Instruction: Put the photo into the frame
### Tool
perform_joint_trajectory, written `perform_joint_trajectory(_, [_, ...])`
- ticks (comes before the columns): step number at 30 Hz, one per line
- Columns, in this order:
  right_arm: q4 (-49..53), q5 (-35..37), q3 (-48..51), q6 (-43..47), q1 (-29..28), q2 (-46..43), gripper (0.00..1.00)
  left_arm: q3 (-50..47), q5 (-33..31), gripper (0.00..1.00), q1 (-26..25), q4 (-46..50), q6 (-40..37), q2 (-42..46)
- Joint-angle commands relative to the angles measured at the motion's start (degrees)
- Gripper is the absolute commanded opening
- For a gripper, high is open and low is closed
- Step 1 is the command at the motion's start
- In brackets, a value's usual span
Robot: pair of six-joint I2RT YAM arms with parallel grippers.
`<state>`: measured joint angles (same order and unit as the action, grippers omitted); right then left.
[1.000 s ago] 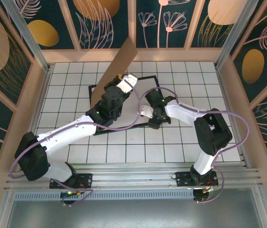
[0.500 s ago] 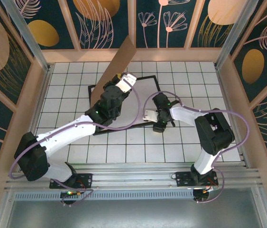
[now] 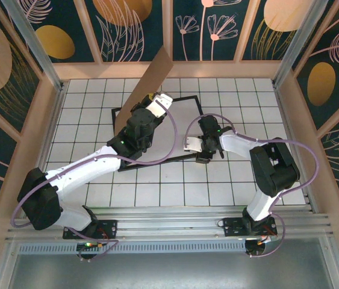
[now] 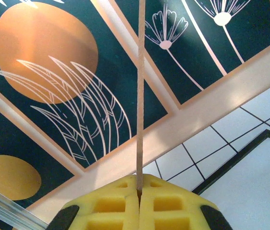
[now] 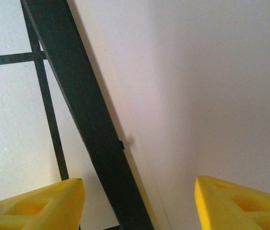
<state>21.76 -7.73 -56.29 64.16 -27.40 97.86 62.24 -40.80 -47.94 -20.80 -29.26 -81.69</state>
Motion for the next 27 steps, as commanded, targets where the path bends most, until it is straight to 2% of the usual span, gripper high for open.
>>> perform_joint_trajectory(1, [-1.6,-2.4,-0.9,2.3,0.6,-1.6,0.62,-0.5,-1.7,0.00,0.9,-0.8,0.5,0.2])
perform_joint_trajectory(8, [0.0,-6.3,-2.7,2.3,0.1,0.4,0.57,-0.4,-1.5,0.00,1.0,-0.7,0.8,0.1])
perform_joint_trajectory(15, [1.9,-6.4,-2.9,1.5,-0.7,1.5,0.51,-0.4,-1.2,0.00,1.1,-0.7,1.0,0.1])
perform_joint_trajectory(23, [3.5,-7.3,-3.7,0.7,-1.1,3.1,0.49,-0.5,-1.0,0.00,1.1,-0.5,1.3,0.3])
perform_joint_trajectory(27, [3.6,-7.4,-4.0,0.5,-1.3,3.9,0.43,-0.5,-1.0,0.00,1.1,-0.5,1.4,0.3])
